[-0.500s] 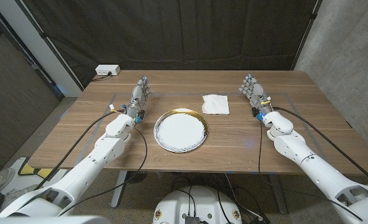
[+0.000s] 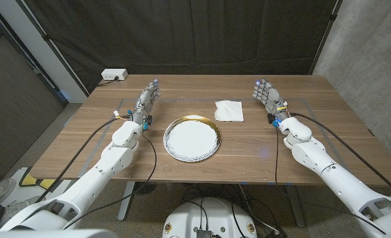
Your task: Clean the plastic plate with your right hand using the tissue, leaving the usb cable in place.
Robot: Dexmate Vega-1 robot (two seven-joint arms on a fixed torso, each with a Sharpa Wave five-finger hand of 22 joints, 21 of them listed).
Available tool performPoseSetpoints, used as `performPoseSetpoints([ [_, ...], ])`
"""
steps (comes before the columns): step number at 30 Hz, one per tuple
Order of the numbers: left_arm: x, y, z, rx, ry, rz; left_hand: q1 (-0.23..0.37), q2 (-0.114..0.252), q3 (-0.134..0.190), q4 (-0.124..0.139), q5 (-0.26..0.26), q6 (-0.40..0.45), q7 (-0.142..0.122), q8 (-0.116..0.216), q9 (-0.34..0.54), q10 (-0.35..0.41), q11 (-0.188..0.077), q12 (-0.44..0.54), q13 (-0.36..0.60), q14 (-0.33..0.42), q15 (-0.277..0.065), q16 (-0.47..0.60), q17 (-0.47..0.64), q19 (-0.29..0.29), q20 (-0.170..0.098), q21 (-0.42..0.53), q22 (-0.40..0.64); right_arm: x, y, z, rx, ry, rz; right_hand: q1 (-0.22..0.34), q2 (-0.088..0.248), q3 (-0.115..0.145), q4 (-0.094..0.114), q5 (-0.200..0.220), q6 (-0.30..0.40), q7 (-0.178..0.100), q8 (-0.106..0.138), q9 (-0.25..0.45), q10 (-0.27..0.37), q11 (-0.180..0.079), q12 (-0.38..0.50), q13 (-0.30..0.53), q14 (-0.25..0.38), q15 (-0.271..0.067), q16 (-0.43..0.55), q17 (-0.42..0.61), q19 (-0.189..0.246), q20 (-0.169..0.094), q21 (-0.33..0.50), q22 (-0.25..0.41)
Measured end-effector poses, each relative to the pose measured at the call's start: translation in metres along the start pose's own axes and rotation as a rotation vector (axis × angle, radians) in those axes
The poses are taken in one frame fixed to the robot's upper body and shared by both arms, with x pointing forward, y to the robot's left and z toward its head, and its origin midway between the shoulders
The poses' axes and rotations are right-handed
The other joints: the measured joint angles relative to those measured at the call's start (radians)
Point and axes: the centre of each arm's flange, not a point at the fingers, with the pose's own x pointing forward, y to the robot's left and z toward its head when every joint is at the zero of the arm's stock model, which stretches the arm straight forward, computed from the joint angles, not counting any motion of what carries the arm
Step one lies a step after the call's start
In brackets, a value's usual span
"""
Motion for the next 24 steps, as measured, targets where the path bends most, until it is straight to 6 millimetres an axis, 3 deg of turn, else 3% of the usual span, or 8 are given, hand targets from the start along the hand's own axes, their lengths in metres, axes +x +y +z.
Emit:
performPoseSetpoints([
  [16, -0.002, -0.004, 0.027, 0.247, -0.160, -0.091, 0.026, -0.026, -0.002, -0.015, 0.000, 0.001, -0.004, -0.009, -0.005, -0.013, -0.013, -0.020, -0.006, -0.005, -0.005, -0.008, -0.005, -0.004, -0.006, -0.008, 0.000, 0.001, 0.008, 0.003, -0.050, 0.024, -0.005, 0.004, 0.004, 0.003, -0.005, 0.000, -0.001, -0.002, -0.007, 0.000, 0.003, 0.003, -0.004, 0.000, -0.005, 0.023, 0.000, 0.000, -0.027, 0.004, -0.014, -0.005],
  [24, -0.008, -0.002, 0.036, 0.346, -0.209, -0.147, 0.019, -0.019, -0.002, -0.015, -0.004, 0.004, -0.008, -0.016, -0.005, -0.013, -0.013, -0.020, -0.006, -0.005, -0.005, -0.008, -0.002, -0.010, 0.007, -0.008, 0.000, 0.002, 0.014, 0.005, -0.071, 0.032, -0.004, 0.004, 0.004, 0.003, -0.005, 0.000, -0.001, -0.002, -0.008, 0.000, 0.003, 0.003, -0.004, 0.000, -0.005, 0.023, 0.000, 0.000, -0.027, 0.004, -0.018, -0.005],
])
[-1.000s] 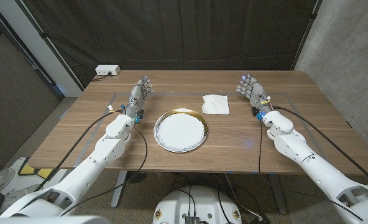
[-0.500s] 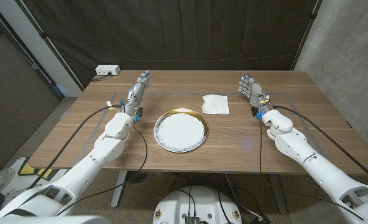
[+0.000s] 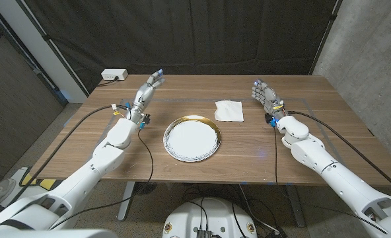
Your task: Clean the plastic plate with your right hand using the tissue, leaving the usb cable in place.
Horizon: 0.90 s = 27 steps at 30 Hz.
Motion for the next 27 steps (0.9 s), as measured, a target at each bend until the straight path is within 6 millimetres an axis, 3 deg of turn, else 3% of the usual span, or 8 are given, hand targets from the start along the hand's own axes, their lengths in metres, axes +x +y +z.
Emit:
performPoseSetpoints([
  [19, -0.025, 0.009, 0.022, 0.205, -0.101, -0.154, -0.011, 0.011, -0.004, 0.005, 0.000, 0.013, -0.002, -0.004, 0.000, 0.004, -0.004, -0.005, -0.005, 0.000, 0.000, 0.000, 0.000, 0.009, 0.020, 0.000, 0.000, -0.006, 0.019, 0.009, -0.071, 0.036, 0.010, 0.000, 0.000, 0.004, -0.004, 0.000, 0.000, 0.000, -0.008, 0.000, 0.006, -0.002, 0.000, 0.000, -0.005, 0.005, 0.000, 0.000, 0.000, 0.000, -0.004, 0.000],
  [27, -0.036, 0.012, 0.026, 0.264, -0.115, -0.200, -0.011, 0.010, -0.013, 0.013, 0.000, 0.070, 0.000, -0.004, -0.005, 0.060, -0.012, -0.002, -0.006, 0.046, 0.001, 0.007, 0.000, 0.033, 0.043, 0.000, 0.000, -0.004, 0.030, 0.018, -0.147, 0.088, 0.042, 0.004, 0.004, 0.004, -0.004, 0.000, 0.000, 0.000, -0.008, 0.000, 0.007, -0.003, 0.000, 0.000, -0.005, 0.005, 0.000, 0.000, 0.000, 0.000, -0.004, 0.000],
])
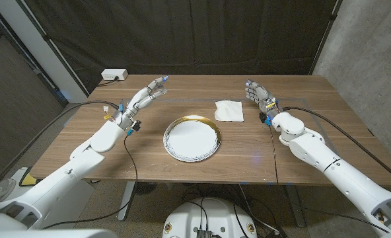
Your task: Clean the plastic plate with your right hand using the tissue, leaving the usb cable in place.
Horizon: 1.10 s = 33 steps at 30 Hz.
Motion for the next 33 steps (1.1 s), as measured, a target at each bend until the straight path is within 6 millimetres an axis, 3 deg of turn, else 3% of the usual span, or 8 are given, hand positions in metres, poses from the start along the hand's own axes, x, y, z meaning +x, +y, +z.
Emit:
performPoseSetpoints([
  [10, -0.008, -0.001, 0.001, 0.084, -0.001, -0.065, -0.020, 0.004, -0.006, 0.006, 0.000, 0.087, 0.018, 0.012, 0.000, 0.052, 0.008, 0.005, -0.004, 0.046, -0.004, 0.010, 0.000, 0.016, 0.011, 0.000, 0.000, 0.009, 0.013, 0.018, -0.121, 0.076, 0.050, 0.009, 0.009, 0.010, -0.010, 0.000, 0.000, 0.000, -0.005, 0.000, 0.000, 0.000, -0.007, 0.000, 0.000, 0.000, 0.000, 0.000, 0.000, 0.000, -0.003, 0.000],
  [12, -0.009, 0.001, 0.001, 0.092, -0.001, -0.071, -0.022, 0.001, -0.007, 0.007, 0.000, 0.103, 0.022, 0.012, 0.000, 0.066, 0.008, 0.005, -0.004, 0.056, -0.007, 0.010, 0.000, 0.024, 0.012, 0.000, 0.000, 0.009, 0.013, 0.013, -0.140, 0.110, 0.048, 0.017, 0.017, 0.014, -0.013, 0.000, 0.004, -0.004, -0.006, 0.000, 0.006, -0.006, -0.007, 0.000, 0.001, -0.001, 0.005, 0.000, 0.000, 0.000, -0.003, 0.000],
  [13, -0.009, -0.002, 0.001, 0.114, -0.002, -0.092, -0.022, 0.001, -0.007, 0.007, 0.000, 0.110, 0.022, 0.012, 0.000, 0.072, 0.009, 0.005, -0.004, 0.058, -0.005, 0.010, 0.000, 0.027, 0.012, 0.000, 0.000, 0.014, 0.007, 0.021, -0.154, 0.106, 0.039, 0.022, 0.022, 0.016, -0.012, 0.000, 0.005, -0.004, -0.006, 0.000, 0.008, -0.008, -0.007, 0.000, 0.003, -0.003, 0.005, 0.000, 0.000, 0.000, -0.003, 0.000],
  [14, -0.009, -0.001, 0.001, 0.116, -0.004, -0.089, -0.022, 0.001, -0.007, 0.007, 0.000, 0.121, 0.023, 0.012, 0.000, 0.076, 0.005, 0.005, -0.004, 0.060, -0.007, 0.010, 0.000, 0.029, 0.009, 0.000, 0.000, 0.013, 0.018, 0.025, -0.167, 0.107, 0.059, 0.027, 0.027, 0.019, -0.012, 0.000, 0.008, -0.008, -0.006, 0.000, 0.011, -0.011, -0.007, 0.000, 0.006, -0.006, 0.008, 0.000, 0.000, 0.000, -0.003, 0.000],
  [28, -0.010, -0.007, 0.006, 0.231, -0.030, -0.194, -0.030, -0.006, -0.009, 0.010, 0.000, 0.183, 0.039, 0.019, -0.004, 0.115, 0.003, 0.005, -0.003, 0.079, -0.005, 0.009, -0.003, 0.041, 0.012, 0.000, 0.000, 0.022, 0.036, 0.037, -0.318, 0.228, 0.049, 0.045, 0.053, 0.038, -0.012, 0.008, 0.036, -0.018, -0.006, 0.000, 0.034, -0.023, -0.007, 0.000, 0.021, -0.027, 0.016, 0.000, 0.016, -0.024, -0.003, 0.000],
  [33, -0.011, -0.008, 0.006, 0.264, -0.030, -0.224, -0.028, -0.005, -0.005, 0.014, 0.000, 0.215, 0.046, 0.026, -0.005, 0.141, -0.002, 0.005, -0.003, 0.097, -0.009, 0.013, -0.003, 0.053, 0.013, 0.000, 0.000, 0.025, 0.042, 0.041, -0.373, 0.264, 0.043, 0.062, 0.059, 0.049, -0.024, 0.008, 0.036, -0.018, -0.006, 0.000, 0.039, -0.029, -0.007, 0.000, 0.022, -0.040, 0.016, 0.000, 0.020, -0.027, -0.003, 0.000],
])
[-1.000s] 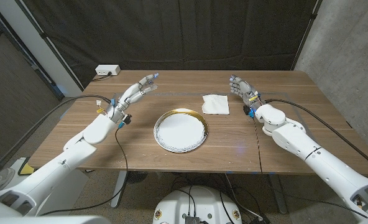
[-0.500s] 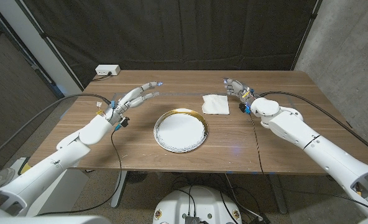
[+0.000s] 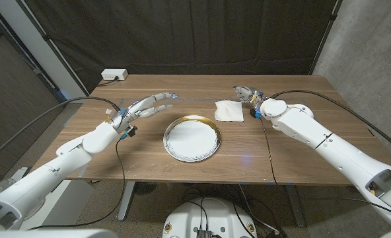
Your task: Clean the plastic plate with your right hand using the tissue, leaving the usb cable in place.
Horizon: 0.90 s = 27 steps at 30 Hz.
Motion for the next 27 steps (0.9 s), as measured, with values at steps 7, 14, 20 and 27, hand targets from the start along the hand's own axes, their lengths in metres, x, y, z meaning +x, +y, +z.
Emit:
performPoseSetpoints([
  [7, -0.002, 0.000, 0.000, 0.039, 0.001, -0.033, 0.000, 0.000, 0.000, 0.000, 0.000, 0.069, 0.030, 0.006, 0.000, 0.061, 0.000, 0.008, -0.005, 0.044, 0.001, 0.004, 0.000, 0.018, 0.006, 0.000, 0.000, 0.002, 0.004, 0.009, -0.079, 0.053, -0.019, 0.024, -0.002, 0.011, -0.011, 0.000, 0.004, 0.004, 0.000, 0.000, 0.004, -0.004, 0.000, 0.000, 0.005, -0.015, 0.000, 0.000, 0.007, -0.007, 0.000, 0.000],
  [14, -0.004, -0.001, 0.000, 0.076, 0.004, -0.063, 0.000, 0.000, 0.003, 0.003, 0.000, 0.134, 0.058, 0.008, 0.000, 0.114, 0.011, 0.008, -0.005, 0.100, 0.000, 0.015, 0.000, 0.044, 0.004, 0.005, 0.000, 0.003, 0.008, 0.018, -0.169, 0.106, -0.038, 0.057, -0.001, 0.024, -0.025, 0.000, 0.009, -0.002, -0.001, 0.000, 0.007, -0.007, 0.000, 0.000, 0.005, -0.027, 0.000, -0.005, 0.014, -0.014, 0.000, 0.000],
  [20, -0.006, -0.002, 0.000, 0.116, 0.007, -0.088, 0.000, 0.000, 0.004, 0.004, 0.000, 0.144, 0.058, 0.008, 0.000, 0.128, 0.004, 0.008, -0.005, 0.111, 0.001, 0.015, 0.000, 0.054, 0.004, 0.007, -0.001, 0.005, 0.012, 0.028, -0.253, 0.162, -0.056, 0.074, -0.003, 0.033, -0.033, 0.000, 0.009, -0.002, -0.004, 0.000, 0.007, -0.019, -0.001, 0.000, 0.000, -0.042, 0.000, -0.005, 0.014, -0.025, 0.000, 0.000],
  [27, -0.008, -0.004, 0.000, 0.162, 0.003, -0.107, 0.012, 0.030, 0.029, 0.004, 0.004, 0.159, 0.043, -0.012, 0.000, 0.091, -0.014, -0.032, -0.009, 0.072, -0.001, -0.016, -0.005, 0.043, -0.007, -0.004, -0.005, 0.010, 0.021, 0.043, -0.346, 0.221, -0.063, 0.095, 0.003, 0.041, -0.041, 0.000, 0.009, -0.002, -0.008, 0.000, -0.004, -0.029, -0.008, 0.000, -0.012, -0.060, -0.004, -0.005, 0.012, -0.034, 0.000, 0.000],
])
